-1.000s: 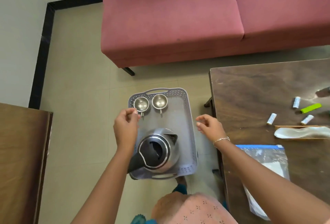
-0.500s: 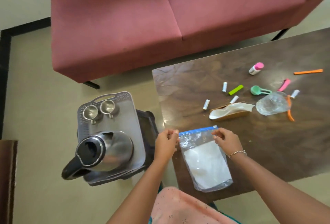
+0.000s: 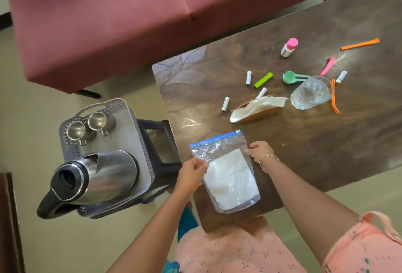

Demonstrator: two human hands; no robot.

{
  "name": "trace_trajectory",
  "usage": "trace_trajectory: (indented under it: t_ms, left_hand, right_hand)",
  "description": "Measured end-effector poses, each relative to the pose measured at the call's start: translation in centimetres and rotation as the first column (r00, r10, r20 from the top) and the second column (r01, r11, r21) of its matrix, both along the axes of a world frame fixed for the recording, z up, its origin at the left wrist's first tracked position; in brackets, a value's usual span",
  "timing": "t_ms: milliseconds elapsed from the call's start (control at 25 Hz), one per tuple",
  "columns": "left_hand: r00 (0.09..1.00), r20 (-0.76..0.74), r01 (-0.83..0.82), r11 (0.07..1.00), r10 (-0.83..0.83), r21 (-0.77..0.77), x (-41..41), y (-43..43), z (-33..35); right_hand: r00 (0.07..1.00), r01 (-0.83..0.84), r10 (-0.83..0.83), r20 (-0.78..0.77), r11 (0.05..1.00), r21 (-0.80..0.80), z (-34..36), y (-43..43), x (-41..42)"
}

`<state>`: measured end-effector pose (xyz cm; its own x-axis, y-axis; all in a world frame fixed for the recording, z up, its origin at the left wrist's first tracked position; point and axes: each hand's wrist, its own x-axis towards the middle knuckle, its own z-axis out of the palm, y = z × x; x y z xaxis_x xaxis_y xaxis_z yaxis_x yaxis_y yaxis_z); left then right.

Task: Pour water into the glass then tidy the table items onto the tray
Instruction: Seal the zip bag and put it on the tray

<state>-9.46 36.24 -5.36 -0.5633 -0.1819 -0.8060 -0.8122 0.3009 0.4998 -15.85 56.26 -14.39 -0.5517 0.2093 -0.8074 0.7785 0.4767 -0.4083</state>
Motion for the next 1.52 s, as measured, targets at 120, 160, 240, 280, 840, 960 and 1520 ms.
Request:
trace_trajectory:
  t_ms: [120,160,240,280,840,960,1520]
  left_hand:
    - [1.000,0.002,0.009,1.000,-0.009,-0.011,0.1,0.2,0.4]
    - [1.000,-0.003,0.011,1.000,-0.011,-0.019,0.0,0.4,0.6]
    - [0.999,-0.023,0.022,1.000,-0.023,-0.020,-0.4,0.9,1.4]
    - [0.999,-0.041,0.026,1.000,-0.026,-0.011,-0.5,1.3,1.9]
    - [0.642,-0.710,-0.436,0.899,0.291,-0.027,-1.4,4.9,15.3]
    - [0.513,-0.788,-0.508,0.861,0.339,0.040,-1.2,3.6,16.8]
    - [0.442,-0.895,-0.340,0.936,0.068,-0.096,0.0,-0.8,20.5]
  right_hand:
    - [0.991,0.127,-0.123,0.052,0.988,-0.087,0.3,-0.3,-0.3]
    - [0.990,0.137,-0.131,0.056,0.983,-0.121,0.7,-0.4,-0.3]
    - [0.996,0.087,-0.087,0.009,0.980,-0.179,1.6,-0.7,-0.2]
    - [0.998,0.051,-0.058,-0.028,0.977,-0.208,2.6,-1.0,-0.1]
    - [0.332,-0.383,0.271,-0.904,0.914,0.133,21.3,-6.5,3.2]
    - [0.262,-0.460,0.239,-0.935,0.882,0.096,23.0,-7.5,3.2]
    - [0.069,-0.717,0.133,-0.989,0.696,0.043,28.4,-9.2,-2.3]
